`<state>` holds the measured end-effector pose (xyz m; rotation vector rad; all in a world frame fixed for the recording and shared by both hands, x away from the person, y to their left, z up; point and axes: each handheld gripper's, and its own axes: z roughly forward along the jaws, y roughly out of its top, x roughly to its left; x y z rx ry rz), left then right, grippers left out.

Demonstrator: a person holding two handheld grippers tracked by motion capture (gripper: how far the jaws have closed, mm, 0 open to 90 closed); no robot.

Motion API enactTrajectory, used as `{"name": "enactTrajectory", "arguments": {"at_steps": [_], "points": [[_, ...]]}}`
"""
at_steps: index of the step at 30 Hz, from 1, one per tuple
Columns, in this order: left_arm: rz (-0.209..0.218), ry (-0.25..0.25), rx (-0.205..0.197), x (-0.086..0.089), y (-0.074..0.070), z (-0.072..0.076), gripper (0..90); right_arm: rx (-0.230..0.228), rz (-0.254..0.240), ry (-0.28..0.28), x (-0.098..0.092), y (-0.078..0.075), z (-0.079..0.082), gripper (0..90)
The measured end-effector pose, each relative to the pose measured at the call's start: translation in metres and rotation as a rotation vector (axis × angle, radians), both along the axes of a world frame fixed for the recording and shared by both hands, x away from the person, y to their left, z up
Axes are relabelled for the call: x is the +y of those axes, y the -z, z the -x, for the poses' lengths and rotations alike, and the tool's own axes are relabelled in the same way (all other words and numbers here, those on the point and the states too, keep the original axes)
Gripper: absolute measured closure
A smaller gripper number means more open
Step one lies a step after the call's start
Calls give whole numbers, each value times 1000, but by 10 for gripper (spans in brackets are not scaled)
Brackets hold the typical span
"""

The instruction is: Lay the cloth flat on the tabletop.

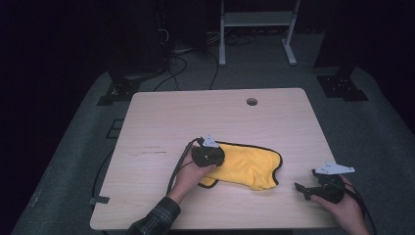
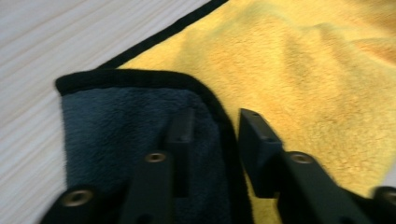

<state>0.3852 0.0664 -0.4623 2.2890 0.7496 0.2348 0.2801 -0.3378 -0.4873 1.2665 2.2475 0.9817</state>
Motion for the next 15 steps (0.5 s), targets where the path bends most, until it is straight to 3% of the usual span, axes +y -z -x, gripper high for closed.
{"name": "enactTrajectory", "arguments": {"at_steps": [5, 9, 11, 15], "points": [[12, -21, 24, 3, -2, -2, 825, 0, 0, 0, 0, 0, 0, 102], [36, -21, 43, 8, -5, -3, 841, -1, 0, 0, 0, 0, 0, 102], [72, -10, 69, 14, -9, -3, 845, 0, 0, 0, 0, 0, 0, 102], [113, -18, 57, 22, -21, -1, 852, -7, -6, 12, -1, 0, 1, 146]]}}
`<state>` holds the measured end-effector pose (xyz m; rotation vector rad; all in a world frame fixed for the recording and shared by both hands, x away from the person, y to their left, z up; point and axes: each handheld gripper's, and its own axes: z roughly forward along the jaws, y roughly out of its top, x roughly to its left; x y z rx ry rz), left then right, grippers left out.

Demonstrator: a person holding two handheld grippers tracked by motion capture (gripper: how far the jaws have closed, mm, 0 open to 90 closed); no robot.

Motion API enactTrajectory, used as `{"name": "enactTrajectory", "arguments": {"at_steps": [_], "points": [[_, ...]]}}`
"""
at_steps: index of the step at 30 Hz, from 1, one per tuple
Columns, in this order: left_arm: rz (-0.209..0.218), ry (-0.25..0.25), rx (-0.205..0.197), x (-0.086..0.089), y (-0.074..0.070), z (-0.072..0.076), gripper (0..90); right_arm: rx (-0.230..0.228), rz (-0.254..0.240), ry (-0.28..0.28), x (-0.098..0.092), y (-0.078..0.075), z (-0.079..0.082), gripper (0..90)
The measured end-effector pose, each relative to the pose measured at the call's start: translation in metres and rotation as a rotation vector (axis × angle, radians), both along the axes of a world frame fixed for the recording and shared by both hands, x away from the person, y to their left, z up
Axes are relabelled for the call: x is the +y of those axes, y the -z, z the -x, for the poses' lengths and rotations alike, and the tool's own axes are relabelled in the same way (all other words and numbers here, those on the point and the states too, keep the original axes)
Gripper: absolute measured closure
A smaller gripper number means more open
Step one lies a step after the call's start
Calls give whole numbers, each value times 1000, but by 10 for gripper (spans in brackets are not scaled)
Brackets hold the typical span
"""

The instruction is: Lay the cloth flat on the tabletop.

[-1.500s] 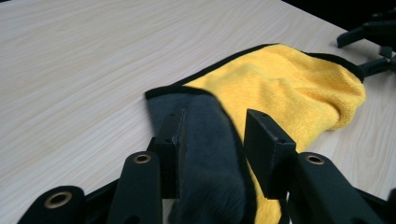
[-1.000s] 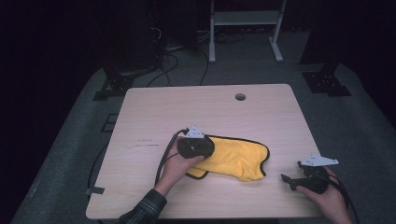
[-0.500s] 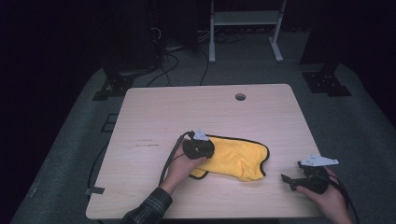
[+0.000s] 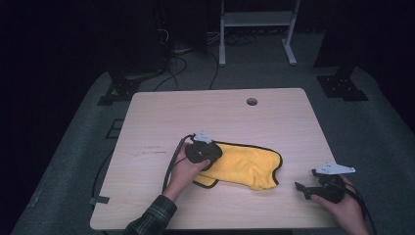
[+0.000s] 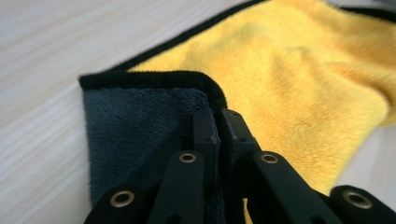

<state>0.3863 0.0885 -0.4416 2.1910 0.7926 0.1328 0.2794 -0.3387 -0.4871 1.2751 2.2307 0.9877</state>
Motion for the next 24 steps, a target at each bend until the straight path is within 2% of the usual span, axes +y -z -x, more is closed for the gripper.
{"name": "enactTrajectory", "arguments": {"at_steps": [1, 2, 3, 5, 6, 11, 12, 13, 14, 15, 17, 20, 22, 24], "points": [[0, 0, 0, 0, 0, 0, 852, 0, 0, 0, 0, 0, 0, 146], [19, -6, -6, 5, -5, 1, 852, 3, 0, 9, -2, -2, 0, 237], [23, -8, -13, 9, -8, 1, 852, 10, 1, 11, -3, -4, 0, 288], [33, -17, -17, 13, -11, 1, 852, 29, -3, 25, -3, -7, 0, 337], [47, -24, -27, 22, -16, 1, 852, 28, -1, 24, -3, -7, -1, 342], [89, -59, -24, 38, -22, -1, 852, 13, -8, 19, 2, -14, -3, 364], [96, -65, -22, 42, -23, -1, 852, 3, -36, 10, 5, -19, -6, 392], [97, -67, -26, 45, -24, -2, 852, 3, -36, 10, 5, -19, -6, 392], [108, -79, -31, 53, -26, -2, 852, -7, -66, 6, 7, -24, -11, 412], [108, -79, -31, 53, -26, -2, 851, -7, -66, 6, 7, -24, -11, 412], [121, -92, -29, 62, -28, -3, 851, -28, -76, 2, 12, -30, -22, 437], [134, -97, -27, 68, -28, -4, 851, -34, -74, -1, 16, -34, -31, 451], [147, -109, -18, 74, -28, -5, 851, -49, -70, -21, 26, -38, -46, 481], [155, -111, -14, 76, -27, -6, 850, -39, -69, -31, 32, -38, -57, 493]]}}
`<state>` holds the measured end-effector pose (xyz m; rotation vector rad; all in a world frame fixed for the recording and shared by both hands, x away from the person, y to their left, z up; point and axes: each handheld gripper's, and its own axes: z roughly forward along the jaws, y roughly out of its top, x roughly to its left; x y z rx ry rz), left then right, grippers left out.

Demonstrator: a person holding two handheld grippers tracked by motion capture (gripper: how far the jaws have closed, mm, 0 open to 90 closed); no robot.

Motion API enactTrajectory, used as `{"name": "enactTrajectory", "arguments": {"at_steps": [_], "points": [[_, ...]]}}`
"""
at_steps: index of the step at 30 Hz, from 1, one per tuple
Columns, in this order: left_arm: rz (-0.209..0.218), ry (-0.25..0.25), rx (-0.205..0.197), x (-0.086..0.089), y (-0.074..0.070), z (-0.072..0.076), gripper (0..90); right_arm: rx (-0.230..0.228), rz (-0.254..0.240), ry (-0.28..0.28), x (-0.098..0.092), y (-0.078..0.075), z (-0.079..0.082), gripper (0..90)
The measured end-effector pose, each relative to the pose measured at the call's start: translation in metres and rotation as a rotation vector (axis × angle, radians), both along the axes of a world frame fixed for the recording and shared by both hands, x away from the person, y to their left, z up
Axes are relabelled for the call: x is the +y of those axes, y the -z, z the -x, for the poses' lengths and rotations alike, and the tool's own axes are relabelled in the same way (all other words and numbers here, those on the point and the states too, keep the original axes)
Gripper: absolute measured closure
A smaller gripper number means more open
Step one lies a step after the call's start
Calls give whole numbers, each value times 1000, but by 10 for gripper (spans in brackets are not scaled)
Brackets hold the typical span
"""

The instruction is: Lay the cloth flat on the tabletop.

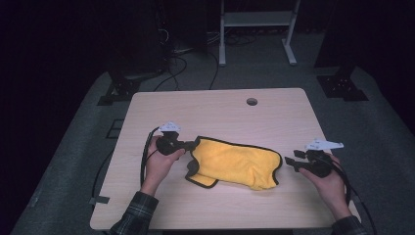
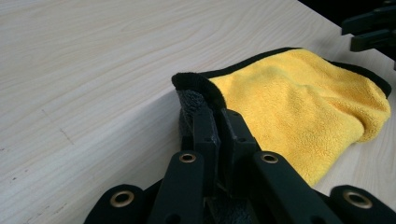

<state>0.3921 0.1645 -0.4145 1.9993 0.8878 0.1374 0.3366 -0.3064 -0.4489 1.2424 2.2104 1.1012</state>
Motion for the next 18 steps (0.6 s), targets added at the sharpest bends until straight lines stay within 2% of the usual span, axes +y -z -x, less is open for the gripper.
{"name": "enactTrajectory", "arguments": {"at_steps": [1, 4, 5, 7, 9, 15, 16, 18], "points": [[0, 0, 0, 0, 0, 0, 850, 0, 0, 0, 0, 0, 0, 493], [1, -1, 2, 1, 1, -1, 850, 30, -7, -9, 7, 4, -17, 517], [4, -3, 2, 2, 1, -1, 849, 50, -2, -20, 11, 8, -27, 522], [5, 0, 3, 3, 1, -1, 848, 60, 0, -26, 13, 11, -31, 520], [30, 1, 15, 5, 3, -2, 848, 77, 4, -42, 18, 17, -41, 520], [34, -3, 11, 9, 2, -2, 849, 105, 10, -62, 23, 25, -49, 563], [40, -6, 10, 10, 2, -2, 849, 107, 16, -68, 24, 27, -49, 616], [37, -6, 12, 11, 3, -2, 850, 115, 12, -62, 23, 27, -48, 656]]}}
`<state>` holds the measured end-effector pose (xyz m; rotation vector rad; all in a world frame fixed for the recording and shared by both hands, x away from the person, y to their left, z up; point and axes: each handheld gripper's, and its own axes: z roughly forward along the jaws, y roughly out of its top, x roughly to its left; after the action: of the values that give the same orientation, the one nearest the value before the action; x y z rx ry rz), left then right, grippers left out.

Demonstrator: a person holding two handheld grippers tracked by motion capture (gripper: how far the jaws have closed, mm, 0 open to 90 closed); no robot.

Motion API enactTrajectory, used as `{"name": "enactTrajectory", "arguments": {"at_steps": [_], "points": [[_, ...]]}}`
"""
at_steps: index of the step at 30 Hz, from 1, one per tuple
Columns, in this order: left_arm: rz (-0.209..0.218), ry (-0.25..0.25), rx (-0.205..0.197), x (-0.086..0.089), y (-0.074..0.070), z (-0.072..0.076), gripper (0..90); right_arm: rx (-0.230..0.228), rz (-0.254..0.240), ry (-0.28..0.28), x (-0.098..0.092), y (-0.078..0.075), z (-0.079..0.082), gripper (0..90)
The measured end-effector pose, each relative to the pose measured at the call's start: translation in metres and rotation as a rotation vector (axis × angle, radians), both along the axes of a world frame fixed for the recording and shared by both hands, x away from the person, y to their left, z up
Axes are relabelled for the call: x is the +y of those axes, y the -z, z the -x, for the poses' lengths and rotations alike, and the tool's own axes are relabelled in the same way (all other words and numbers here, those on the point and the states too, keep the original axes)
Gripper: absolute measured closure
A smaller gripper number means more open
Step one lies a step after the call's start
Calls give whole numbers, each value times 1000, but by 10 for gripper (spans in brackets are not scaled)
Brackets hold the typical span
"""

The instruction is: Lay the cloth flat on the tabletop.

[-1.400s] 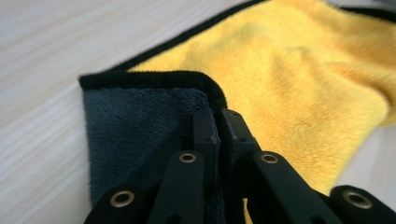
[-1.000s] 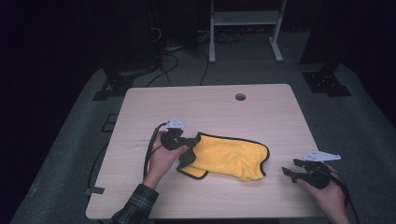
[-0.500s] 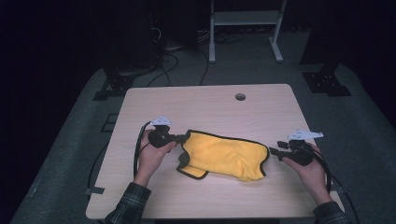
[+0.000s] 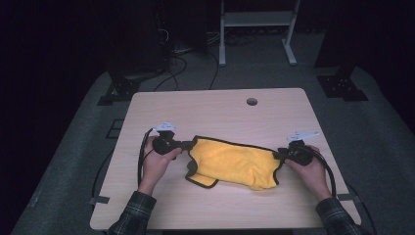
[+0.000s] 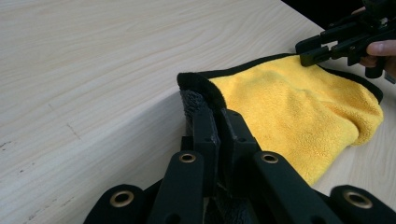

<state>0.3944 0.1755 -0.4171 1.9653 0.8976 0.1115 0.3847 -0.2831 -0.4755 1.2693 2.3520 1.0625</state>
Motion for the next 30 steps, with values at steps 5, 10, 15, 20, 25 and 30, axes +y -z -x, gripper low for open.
{"name": "enactTrajectory", "arguments": {"at_steps": [5, 10, 15, 20, 25, 30], "points": [[-1, -1, -1, 1, 0, 1, 852, 7, -16, 3, -2, 1, 1, 801], [5, -9, -31, 4, -6, 2, 853, 22, -2, 10, 1, -4, -1, 843], [21, -23, -70, 8, -16, 4, 854, -25, -22, 8, -1, -26, -2, 843], [33, -42, -134, 18, -39, 7, 855, -92, -47, -5, -1, -55, -7, 843], [38, -74, -187, 28, -64, 1, 855, -170, -48, -12, 5, -88, -17, 844], [50, -122, -260, 35, -98, -18, 857, -247, -37, 3, 8, -130, -37, 845]]}}
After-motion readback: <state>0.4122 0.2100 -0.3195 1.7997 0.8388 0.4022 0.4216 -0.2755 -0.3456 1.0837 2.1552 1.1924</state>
